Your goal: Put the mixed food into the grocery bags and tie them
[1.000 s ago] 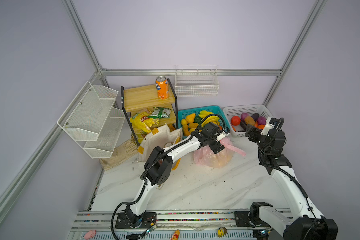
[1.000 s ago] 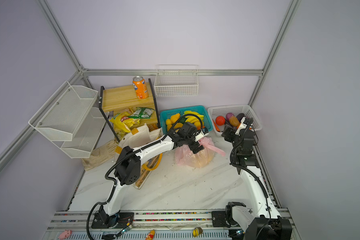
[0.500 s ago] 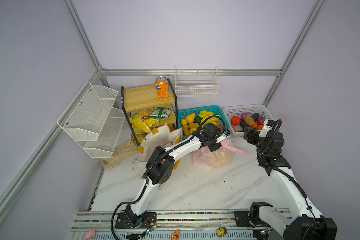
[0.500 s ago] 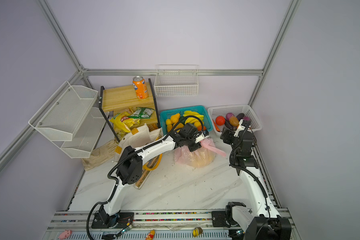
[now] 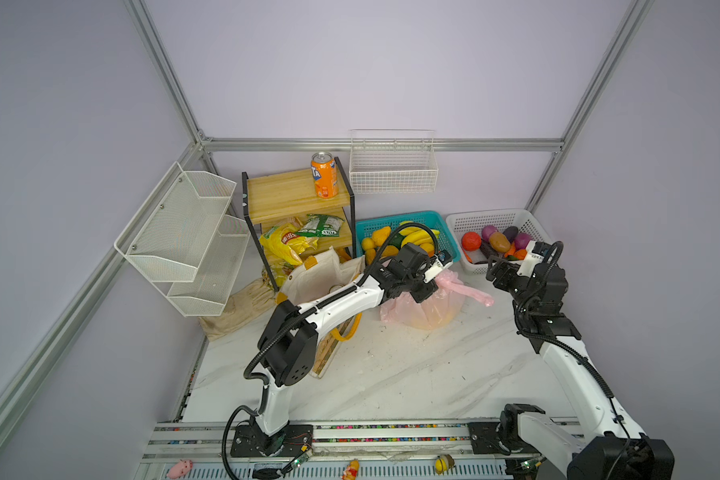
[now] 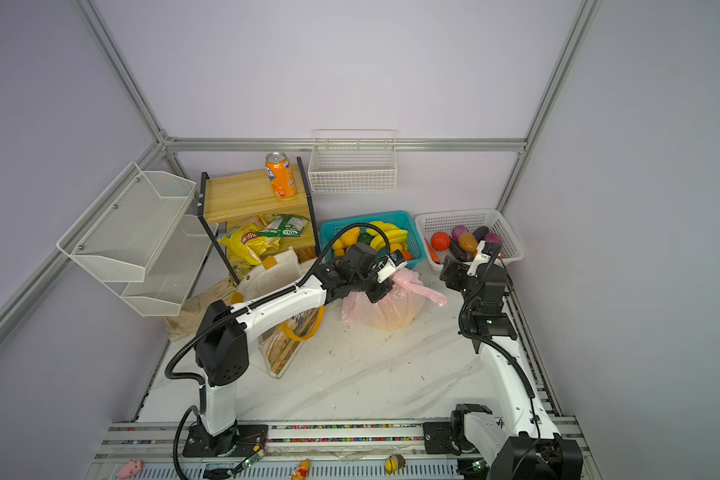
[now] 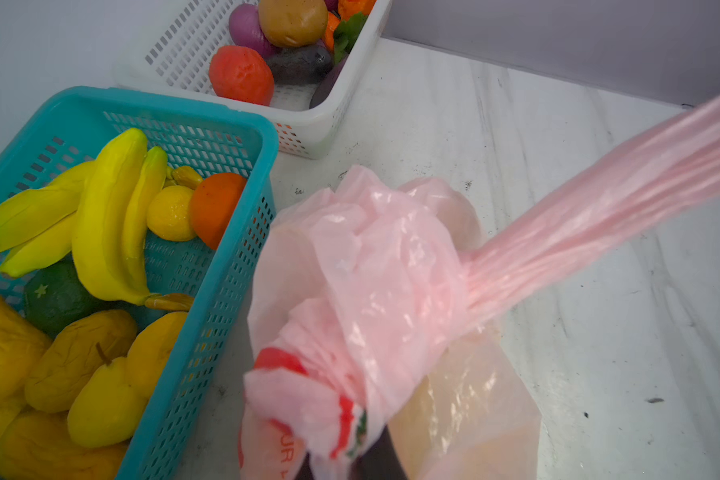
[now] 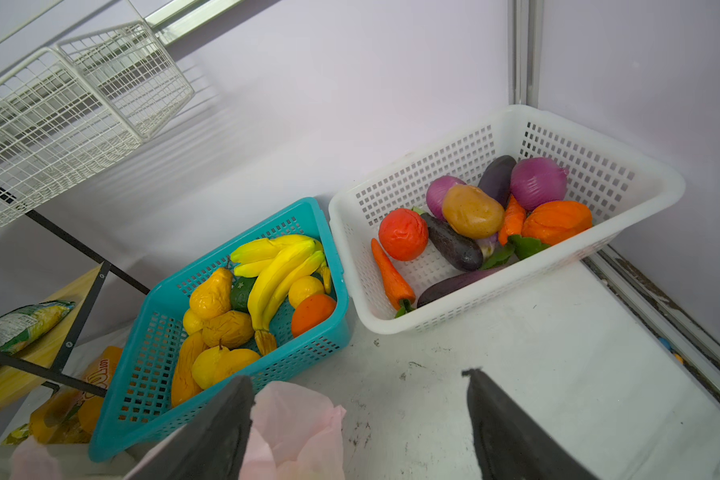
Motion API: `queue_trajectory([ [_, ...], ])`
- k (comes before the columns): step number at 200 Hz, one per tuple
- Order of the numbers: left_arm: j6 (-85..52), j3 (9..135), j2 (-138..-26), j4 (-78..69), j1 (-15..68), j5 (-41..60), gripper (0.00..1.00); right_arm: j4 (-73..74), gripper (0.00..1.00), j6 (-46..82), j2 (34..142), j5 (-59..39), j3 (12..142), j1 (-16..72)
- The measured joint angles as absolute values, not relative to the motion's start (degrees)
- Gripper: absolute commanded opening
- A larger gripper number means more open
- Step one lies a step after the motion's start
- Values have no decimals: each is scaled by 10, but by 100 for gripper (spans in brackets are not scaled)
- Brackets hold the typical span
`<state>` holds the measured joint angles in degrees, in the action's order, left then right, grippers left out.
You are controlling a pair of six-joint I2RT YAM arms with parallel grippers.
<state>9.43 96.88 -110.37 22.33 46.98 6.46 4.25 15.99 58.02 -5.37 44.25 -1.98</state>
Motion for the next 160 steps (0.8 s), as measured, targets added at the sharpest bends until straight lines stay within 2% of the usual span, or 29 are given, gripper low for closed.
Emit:
queue_trajectory([
  [96, -65, 910, -926, 163, 470, 21, 0, 22, 92, 179, 534, 28, 513, -20],
  [160, -66, 912, -794, 199, 470, -100, 0, 18, 88, 178, 522, -25, 513, 3],
])
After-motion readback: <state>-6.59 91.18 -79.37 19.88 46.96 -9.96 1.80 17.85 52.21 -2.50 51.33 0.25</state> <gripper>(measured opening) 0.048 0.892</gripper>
